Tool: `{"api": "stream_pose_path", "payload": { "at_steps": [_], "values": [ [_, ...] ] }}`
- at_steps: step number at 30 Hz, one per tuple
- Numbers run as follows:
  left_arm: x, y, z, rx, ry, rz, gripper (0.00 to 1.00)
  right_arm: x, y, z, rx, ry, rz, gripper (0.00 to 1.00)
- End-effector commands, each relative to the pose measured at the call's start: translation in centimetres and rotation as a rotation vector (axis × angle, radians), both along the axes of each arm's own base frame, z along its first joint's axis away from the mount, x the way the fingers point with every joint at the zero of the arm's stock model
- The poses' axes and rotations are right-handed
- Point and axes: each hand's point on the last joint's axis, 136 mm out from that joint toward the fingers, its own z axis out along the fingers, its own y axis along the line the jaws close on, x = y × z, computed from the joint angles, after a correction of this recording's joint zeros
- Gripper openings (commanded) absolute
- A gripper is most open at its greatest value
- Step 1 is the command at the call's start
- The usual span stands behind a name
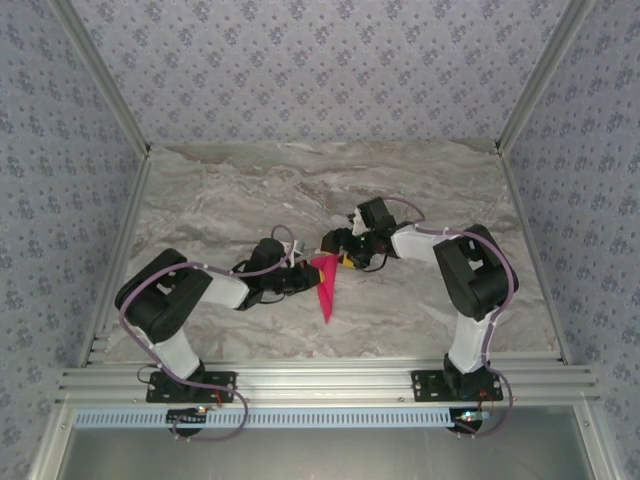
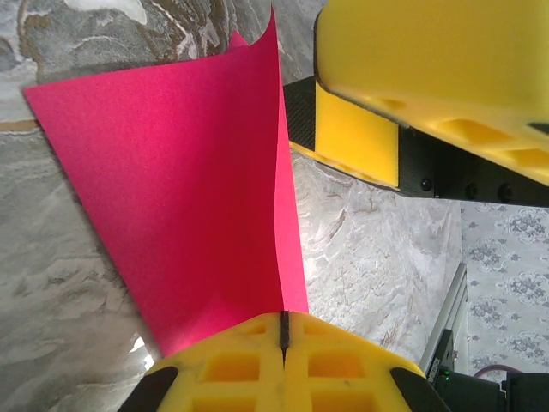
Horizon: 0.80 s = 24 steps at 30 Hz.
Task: Fold a paper plane with a square sheet of paper (fold left side to right side)
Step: Fold the wing for the fifth time at the center of the table.
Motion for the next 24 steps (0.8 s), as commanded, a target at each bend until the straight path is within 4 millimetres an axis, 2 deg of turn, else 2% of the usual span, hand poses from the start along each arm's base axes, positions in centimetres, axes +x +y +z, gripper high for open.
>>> {"api": "stream_pose_path", "payload": {
  "at_steps": [1,7,16,24],
  "values": [
    [0.6,0.0,1.1,-0.010,-0.046,-0.001,0.00,0.0,0.1,0.0,-0.020,-0.005,0.013,0.73],
    [0.6,-0.1,1.2,-0.011,-0.046,-0.002,0.00,-0.1,0.6,-0.2,-0.020,-0.003,0.028,0.73],
    [0.6,0.0,1.1,-0.008,-0.048,-0.004,0.00,-0.7,0.4,-1.4,-0.066,0.017,0.049,0.73],
    [0.6,0.0,1.1,-0.006,-0.049,-0.004,0.00,-0.1,0.7,0.4,-0.047,-0.026,0.051,0.73]
  ]
}}
